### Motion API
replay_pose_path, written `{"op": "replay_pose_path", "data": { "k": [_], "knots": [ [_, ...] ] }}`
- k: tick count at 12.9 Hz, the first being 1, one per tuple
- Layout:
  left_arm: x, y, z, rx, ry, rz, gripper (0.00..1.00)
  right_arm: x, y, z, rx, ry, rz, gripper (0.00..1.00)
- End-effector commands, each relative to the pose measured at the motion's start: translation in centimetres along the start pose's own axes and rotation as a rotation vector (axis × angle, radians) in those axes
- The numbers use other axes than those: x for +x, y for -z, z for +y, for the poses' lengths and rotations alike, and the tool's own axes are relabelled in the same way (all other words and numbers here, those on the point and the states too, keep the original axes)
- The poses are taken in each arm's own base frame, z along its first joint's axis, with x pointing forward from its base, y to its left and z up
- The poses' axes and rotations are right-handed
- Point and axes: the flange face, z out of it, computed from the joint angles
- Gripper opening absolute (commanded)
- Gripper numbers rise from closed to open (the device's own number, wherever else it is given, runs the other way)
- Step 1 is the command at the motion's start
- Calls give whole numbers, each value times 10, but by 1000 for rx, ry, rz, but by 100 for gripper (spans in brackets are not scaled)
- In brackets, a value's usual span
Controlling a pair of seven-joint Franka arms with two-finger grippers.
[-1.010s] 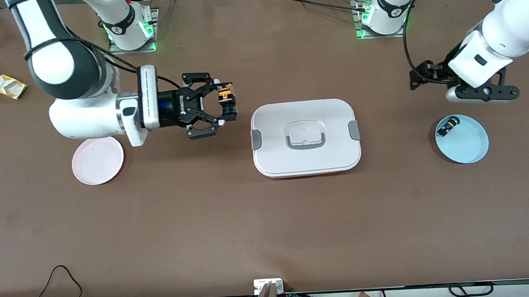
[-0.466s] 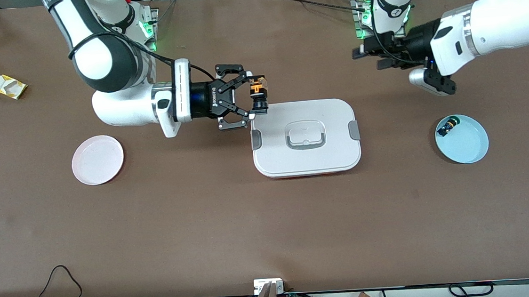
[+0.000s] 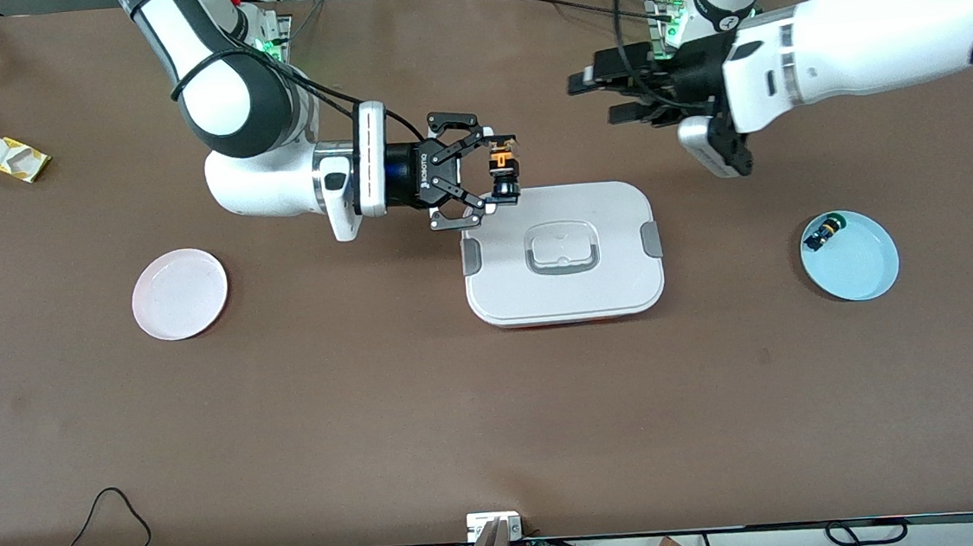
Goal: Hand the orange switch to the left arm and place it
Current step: 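Carry the switch over the box while the left gripper reaches toward it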
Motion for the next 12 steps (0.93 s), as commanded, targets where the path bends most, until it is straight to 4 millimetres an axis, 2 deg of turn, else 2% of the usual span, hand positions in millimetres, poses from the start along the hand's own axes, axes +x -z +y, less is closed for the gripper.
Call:
{"op": "replay_pose_path", "data": {
  "k": [1, 4, 7, 12],
  "knots": [
    [10, -33, 10, -39, -19, 61, 100, 1, -8, -1, -22, 3, 16, 1],
    [24, -39, 4, -154, 54, 80, 100, 0, -9, -1, -23, 1, 14, 1],
    [39, -33, -16, -190, 105, 88, 100, 1, -8, -1, -24, 4, 15, 1],
    [45, -43, -19, -217, 128, 103, 98, -2, -8, 0, -45, 3, 2, 1]
  ]
}}
